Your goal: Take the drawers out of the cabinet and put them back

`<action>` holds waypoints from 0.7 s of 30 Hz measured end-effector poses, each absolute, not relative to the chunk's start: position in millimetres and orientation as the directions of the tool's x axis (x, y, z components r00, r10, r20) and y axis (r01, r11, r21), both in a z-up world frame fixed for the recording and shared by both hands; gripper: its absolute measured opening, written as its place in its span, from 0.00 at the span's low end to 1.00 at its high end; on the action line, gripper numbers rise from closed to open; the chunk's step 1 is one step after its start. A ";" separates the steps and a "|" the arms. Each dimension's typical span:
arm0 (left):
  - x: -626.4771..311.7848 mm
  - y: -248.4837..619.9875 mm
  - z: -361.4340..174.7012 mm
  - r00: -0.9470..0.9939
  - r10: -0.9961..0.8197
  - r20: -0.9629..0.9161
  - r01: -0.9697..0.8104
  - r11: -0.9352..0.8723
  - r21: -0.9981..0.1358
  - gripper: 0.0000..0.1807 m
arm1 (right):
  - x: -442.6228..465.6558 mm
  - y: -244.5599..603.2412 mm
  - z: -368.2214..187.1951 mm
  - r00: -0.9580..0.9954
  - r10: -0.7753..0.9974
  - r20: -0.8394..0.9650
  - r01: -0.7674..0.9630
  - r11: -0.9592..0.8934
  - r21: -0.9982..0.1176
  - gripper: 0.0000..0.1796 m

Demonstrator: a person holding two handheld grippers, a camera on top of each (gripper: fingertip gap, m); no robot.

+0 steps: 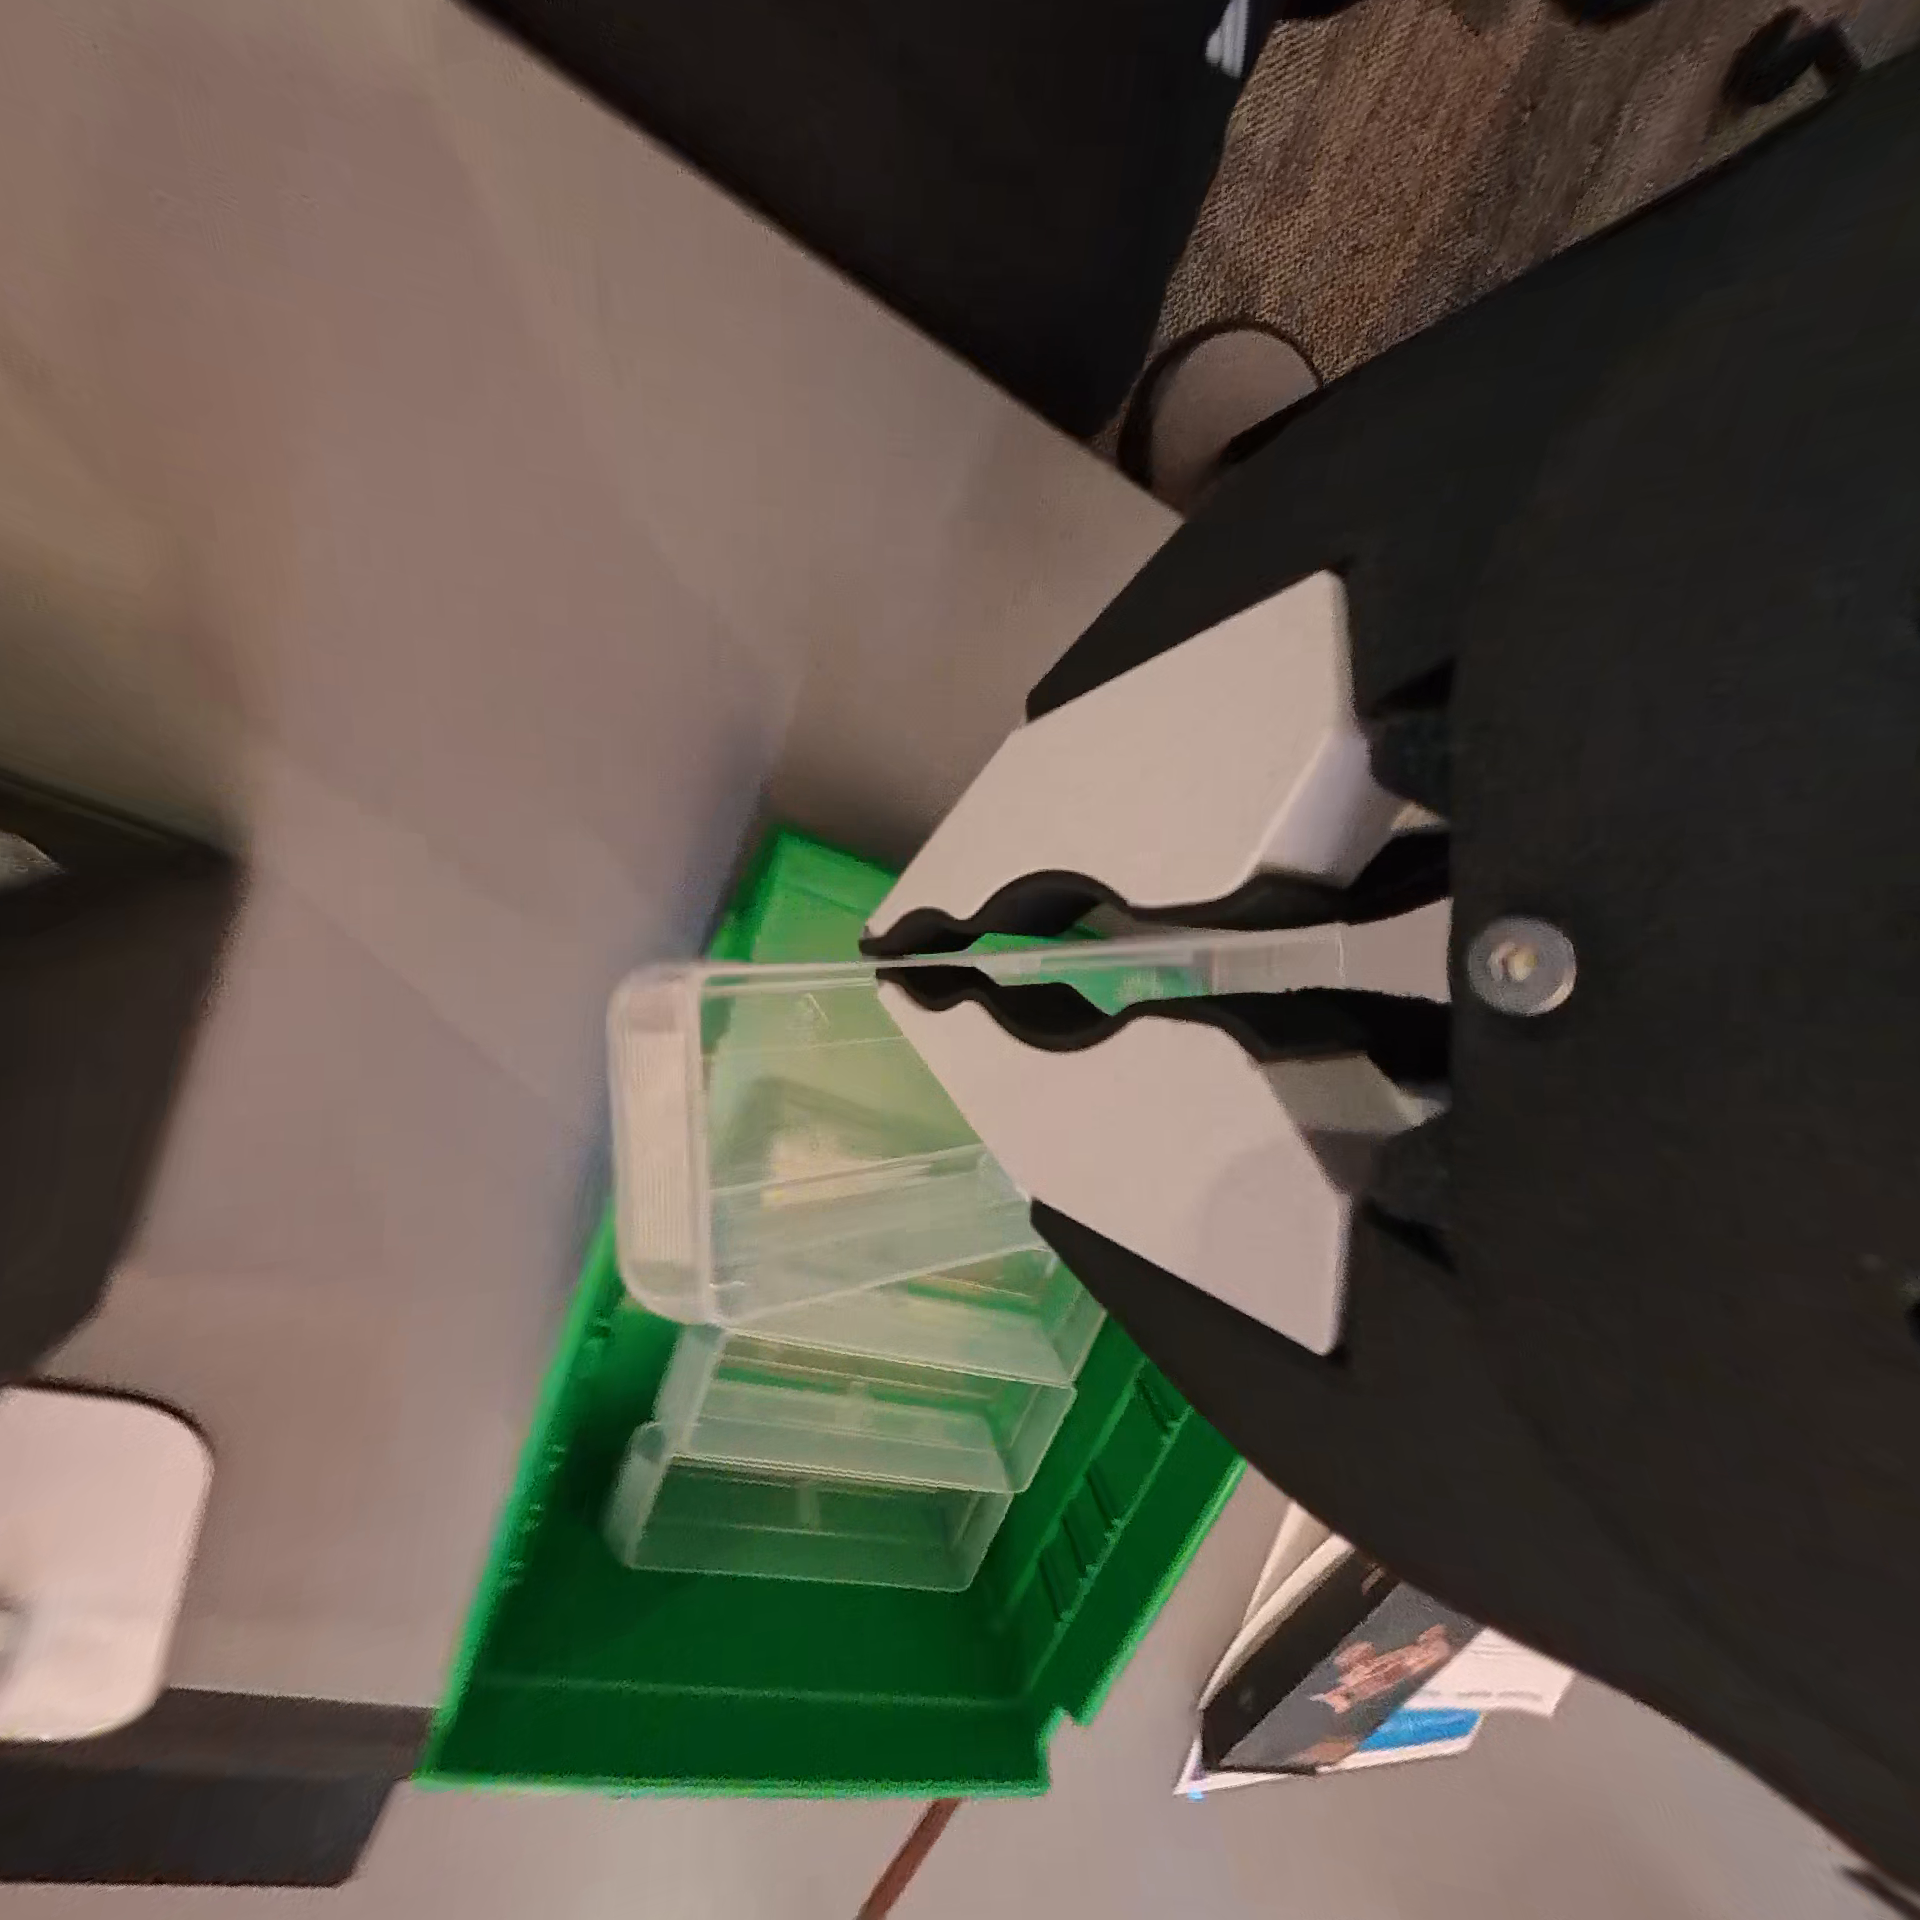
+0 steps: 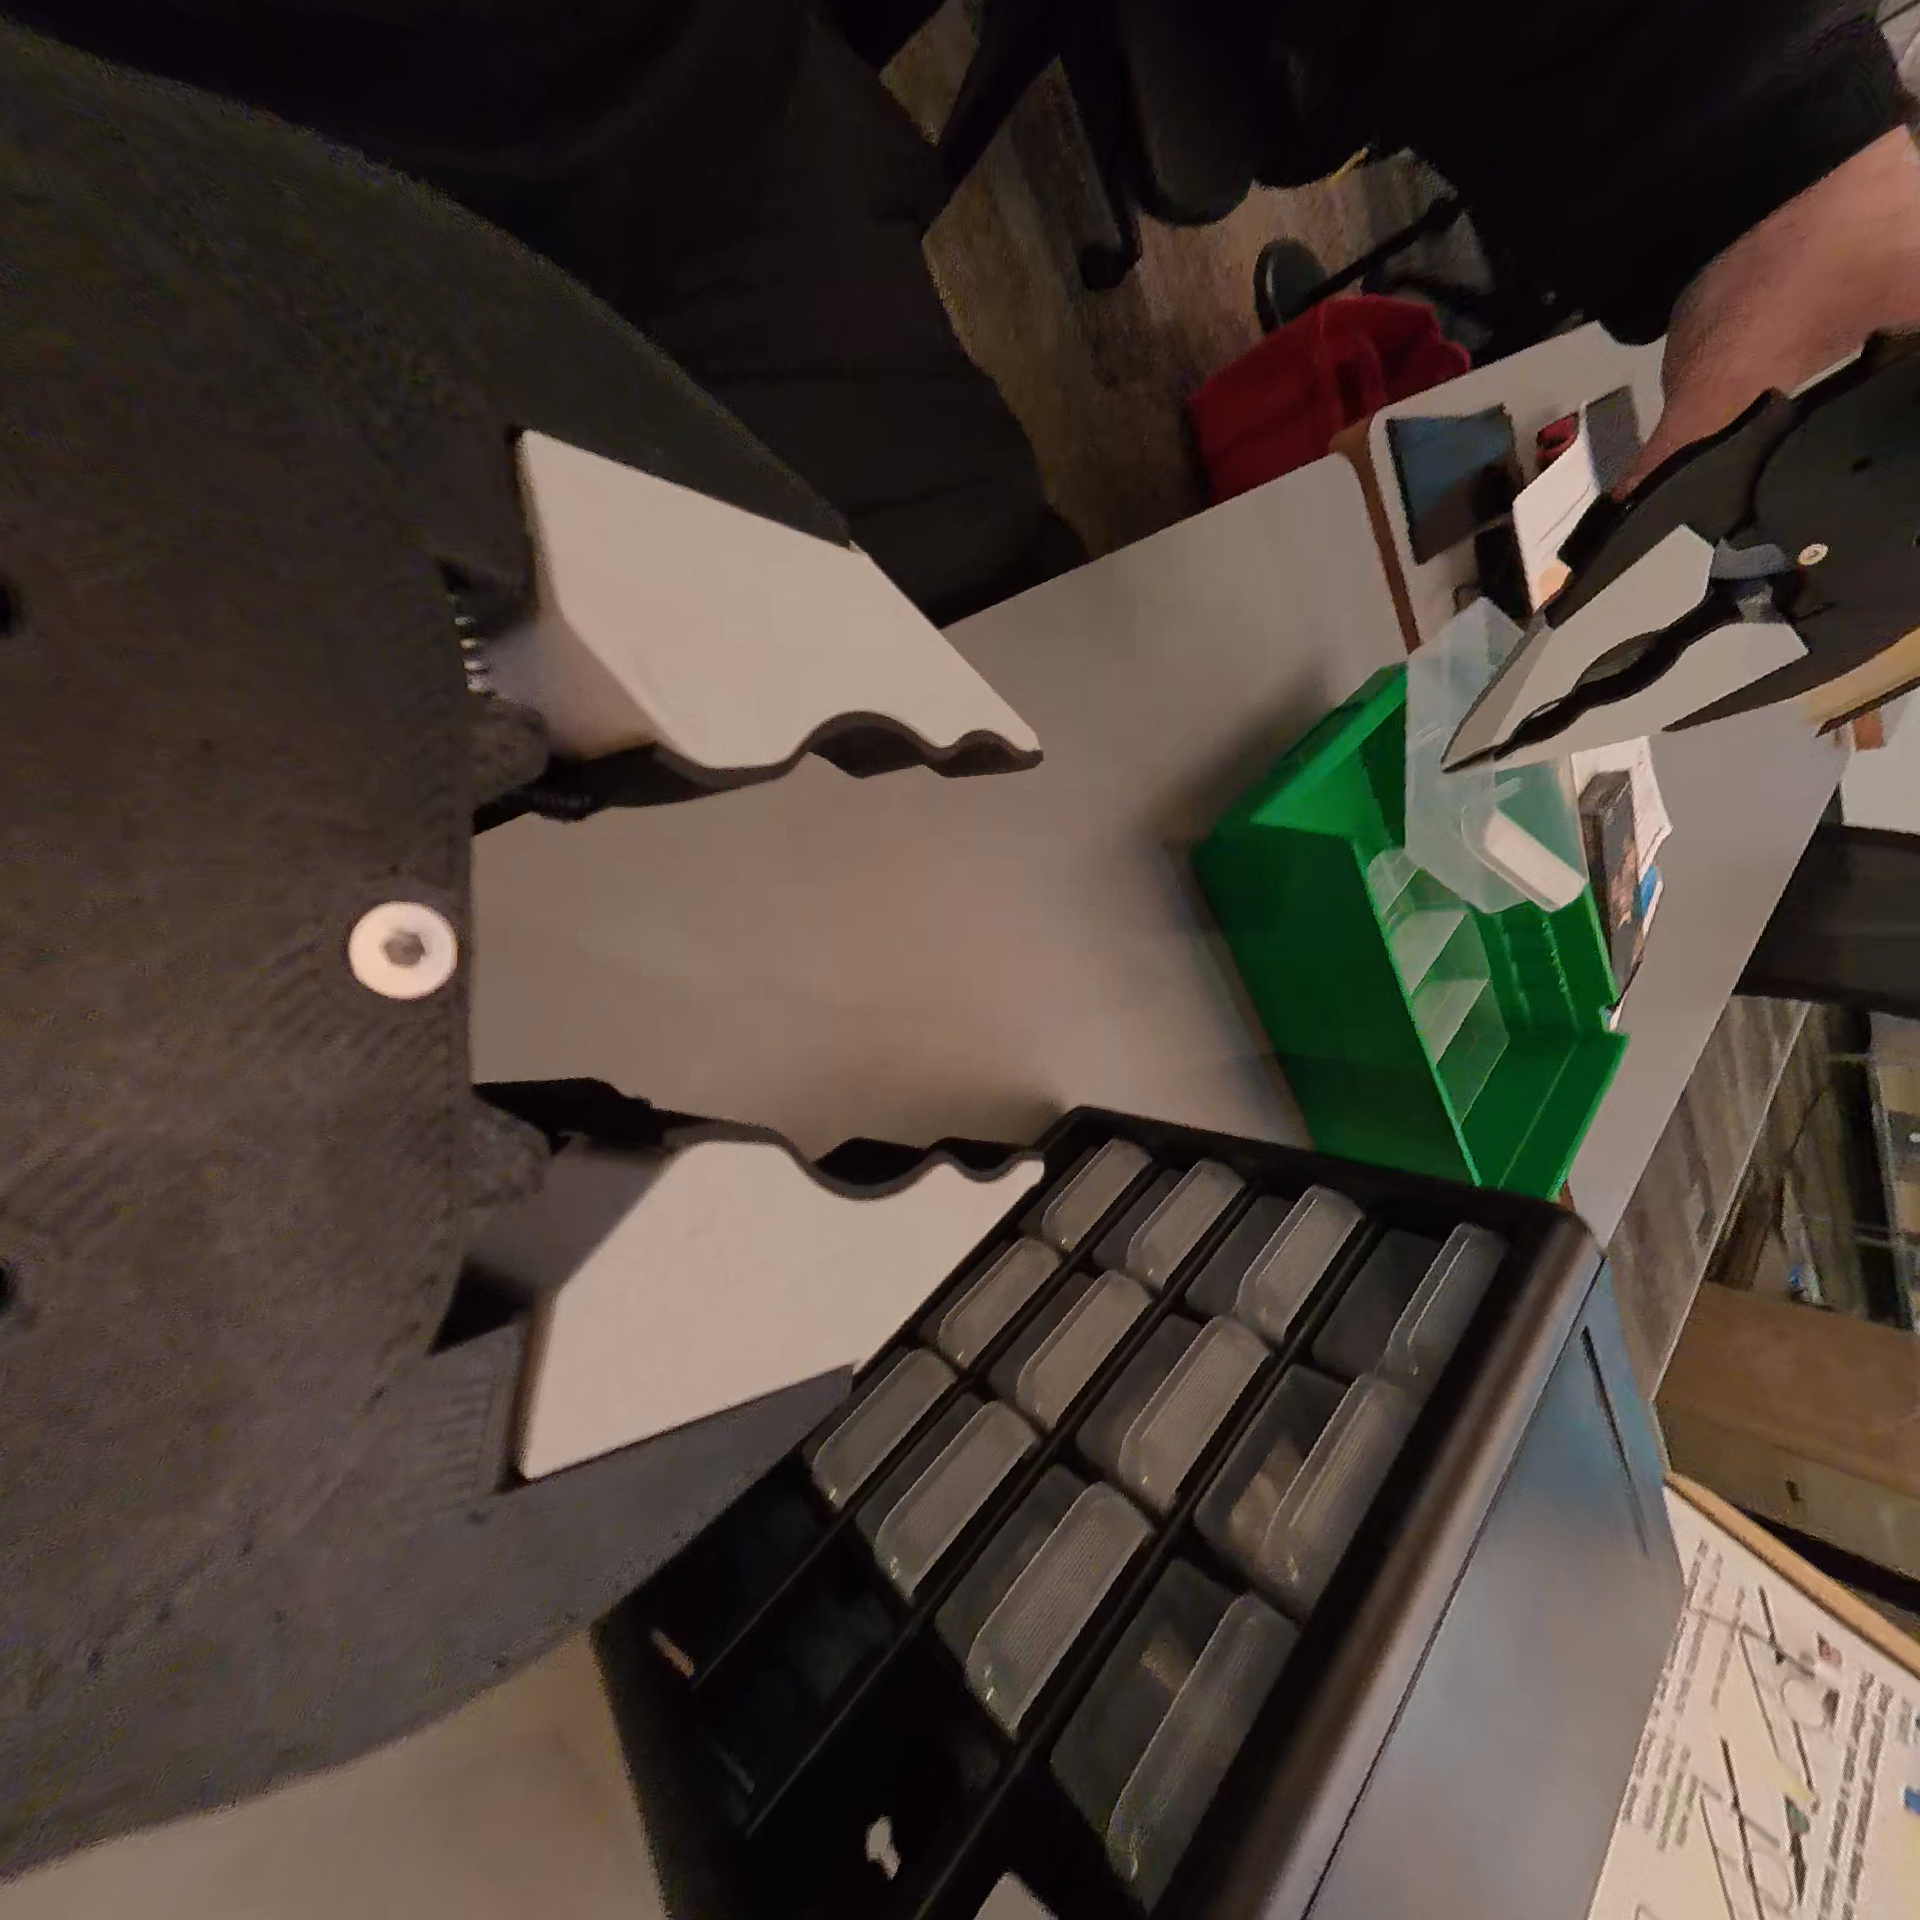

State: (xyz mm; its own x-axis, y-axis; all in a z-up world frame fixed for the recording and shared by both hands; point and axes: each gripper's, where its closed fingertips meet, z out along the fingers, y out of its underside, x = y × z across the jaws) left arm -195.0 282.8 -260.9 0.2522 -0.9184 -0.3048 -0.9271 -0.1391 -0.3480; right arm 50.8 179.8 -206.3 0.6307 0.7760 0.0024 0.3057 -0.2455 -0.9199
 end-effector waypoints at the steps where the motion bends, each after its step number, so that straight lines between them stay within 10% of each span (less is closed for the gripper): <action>1: -187.1 275.8 -254.0 0.225 -0.925 -0.306 -0.931 -0.111 -0.348 0.00 | 46.0 179.7 -204.9 0.622 0.783 -0.012 0.291 -0.245 -0.925 0.40; 15: -39.7 155.1 -237.4 -0.355 -0.901 -0.248 -0.856 0.420 -0.300 0.00 | -0.4 162.8 -221.4 0.469 0.883 0.029 0.403 -0.184 -0.896 0.54; 21: -16.7 133.0 -249.0 -0.469 -0.857 -0.213 -0.813 0.513 -0.276 0.00 | -2.6 149.0 -239.5 0.381 0.922 0.069 0.496 -0.141 -0.857 0.37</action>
